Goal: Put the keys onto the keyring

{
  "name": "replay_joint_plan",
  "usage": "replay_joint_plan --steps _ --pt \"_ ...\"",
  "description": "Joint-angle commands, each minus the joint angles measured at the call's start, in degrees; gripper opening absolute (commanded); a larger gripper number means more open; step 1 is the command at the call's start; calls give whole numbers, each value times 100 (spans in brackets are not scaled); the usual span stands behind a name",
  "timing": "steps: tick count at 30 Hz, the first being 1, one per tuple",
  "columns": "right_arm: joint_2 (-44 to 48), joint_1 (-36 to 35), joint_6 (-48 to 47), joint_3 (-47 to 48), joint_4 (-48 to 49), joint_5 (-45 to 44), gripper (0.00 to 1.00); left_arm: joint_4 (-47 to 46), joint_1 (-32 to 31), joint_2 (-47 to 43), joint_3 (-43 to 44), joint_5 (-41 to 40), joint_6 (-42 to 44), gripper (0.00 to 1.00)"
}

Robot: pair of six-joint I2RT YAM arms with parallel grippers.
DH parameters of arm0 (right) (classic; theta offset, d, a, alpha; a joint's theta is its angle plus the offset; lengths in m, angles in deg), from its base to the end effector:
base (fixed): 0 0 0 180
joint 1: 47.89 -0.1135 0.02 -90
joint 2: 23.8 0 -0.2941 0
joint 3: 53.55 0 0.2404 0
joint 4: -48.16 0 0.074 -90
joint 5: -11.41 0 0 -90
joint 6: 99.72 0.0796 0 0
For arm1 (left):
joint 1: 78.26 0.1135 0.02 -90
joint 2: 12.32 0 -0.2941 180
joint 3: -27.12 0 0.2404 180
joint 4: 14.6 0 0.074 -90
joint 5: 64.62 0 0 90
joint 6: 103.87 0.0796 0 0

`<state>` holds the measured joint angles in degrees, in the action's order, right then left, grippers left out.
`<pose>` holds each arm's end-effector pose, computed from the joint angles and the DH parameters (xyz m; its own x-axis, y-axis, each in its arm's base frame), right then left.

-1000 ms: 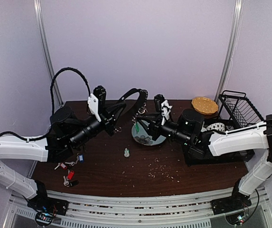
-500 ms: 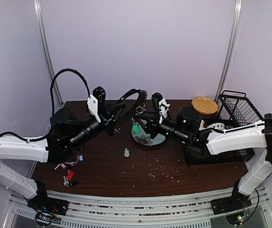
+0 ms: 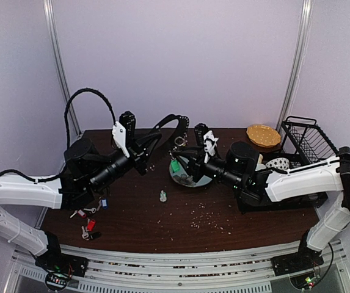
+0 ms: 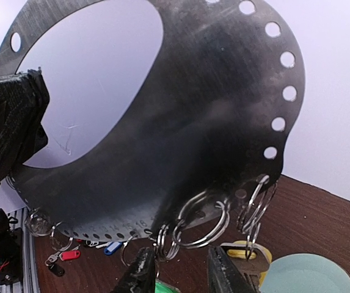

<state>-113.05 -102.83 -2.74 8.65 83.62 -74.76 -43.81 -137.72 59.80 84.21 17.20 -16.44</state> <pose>0.2151 0.3158 0.3207 -0.0205 0.1819 -0.9831 -0.8586 0.5007 0.1105 0.1673 -0.2613 0.3685 0.0893 -0.2387 -0.9670 0.7872 0.6117 -0.0783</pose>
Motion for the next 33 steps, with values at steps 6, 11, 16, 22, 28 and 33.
replay_joint_plan --steps 6,11,16,22,28,33 --pt "136 -32 -91 130 131 -128 29 -482 -22 -73 -36 -43 70 0" --pt "261 -31 -109 112 116 -146 26 -425 -22 -61 -36 -34 44 0" --pt "203 -27 -144 144 146 -124 21 -437 -22 -59 -44 -24 28 0" --pt "162 -31 -180 176 119 2 10 -442 -22 -80 -62 -38 10 0" --pt "231 -34 -342 87 96 152 0 -511 57 -99 -135 -80 -232 0" --pt "440 -19 -282 -96 348 264 0 -801 537 -130 -393 411 -1331 0"
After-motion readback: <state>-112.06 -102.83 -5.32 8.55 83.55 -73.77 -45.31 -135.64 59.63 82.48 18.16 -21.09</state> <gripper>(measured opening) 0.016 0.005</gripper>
